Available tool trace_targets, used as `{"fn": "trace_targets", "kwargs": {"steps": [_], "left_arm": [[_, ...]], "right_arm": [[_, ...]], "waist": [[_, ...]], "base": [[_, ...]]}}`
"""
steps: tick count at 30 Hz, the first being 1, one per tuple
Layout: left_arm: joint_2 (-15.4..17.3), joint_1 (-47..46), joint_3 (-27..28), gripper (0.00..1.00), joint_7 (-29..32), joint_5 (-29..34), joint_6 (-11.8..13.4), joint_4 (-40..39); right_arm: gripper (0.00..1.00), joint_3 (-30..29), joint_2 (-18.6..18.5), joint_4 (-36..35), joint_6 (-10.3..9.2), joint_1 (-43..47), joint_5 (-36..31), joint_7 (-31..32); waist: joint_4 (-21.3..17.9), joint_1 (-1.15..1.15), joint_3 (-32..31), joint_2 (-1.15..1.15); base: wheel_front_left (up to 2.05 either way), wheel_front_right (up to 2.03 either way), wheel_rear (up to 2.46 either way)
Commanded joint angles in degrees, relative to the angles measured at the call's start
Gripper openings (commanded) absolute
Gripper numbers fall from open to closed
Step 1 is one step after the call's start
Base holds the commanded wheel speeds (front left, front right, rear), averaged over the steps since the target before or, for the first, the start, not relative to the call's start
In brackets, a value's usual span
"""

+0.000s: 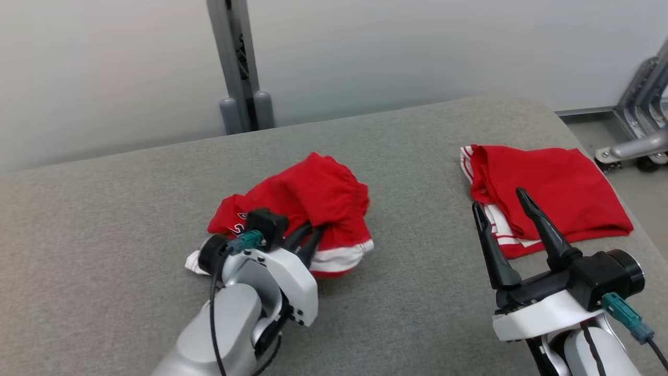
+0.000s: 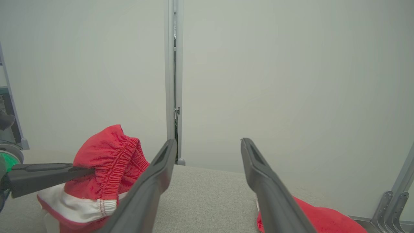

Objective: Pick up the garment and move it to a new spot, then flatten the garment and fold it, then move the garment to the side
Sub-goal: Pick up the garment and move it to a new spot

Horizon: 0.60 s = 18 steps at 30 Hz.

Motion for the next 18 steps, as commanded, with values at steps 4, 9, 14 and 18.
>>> {"fn": "trace_targets", "kwargs": {"steps": [4,9,14,18], "left_arm": [[0.2,1.4,-6.6,0.0,-0.3,-3.4,2.9,-3.2],[0.1,0.9,-14.7,0.05,-1.8,-8.3,6.5,-5.5],[0.2,0.2,-20.2,1.0,-2.2,-11.6,7.2,-4.2],[0.2,-0.7,-20.8,1.0,-3.4,-13.7,7.8,-2.7]], "right_arm": [[1.0,-0.4,0.4,-0.4,0.01,-1.5,-0.1,0.0],[1.0,-1.2,1.1,0.1,0.01,-1.9,-0.2,0.0],[1.0,-1.5,1.5,1.0,0.01,-2.0,-0.4,0.0],[1.0,-2.2,1.7,1.4,0.01,-1.6,-0.6,0.0]], "waist": [[-4.5,0.0,3.2,0.0],[-6.9,0.0,4.7,0.0],[-7.3,0.0,4.8,0.0],[-6.5,0.0,4.2,0.0]], "base": [[0.0,0.0,0.0],[0.0,0.0,0.0],[0.0,0.0,0.0],[0.0,0.0,0.0]]}}
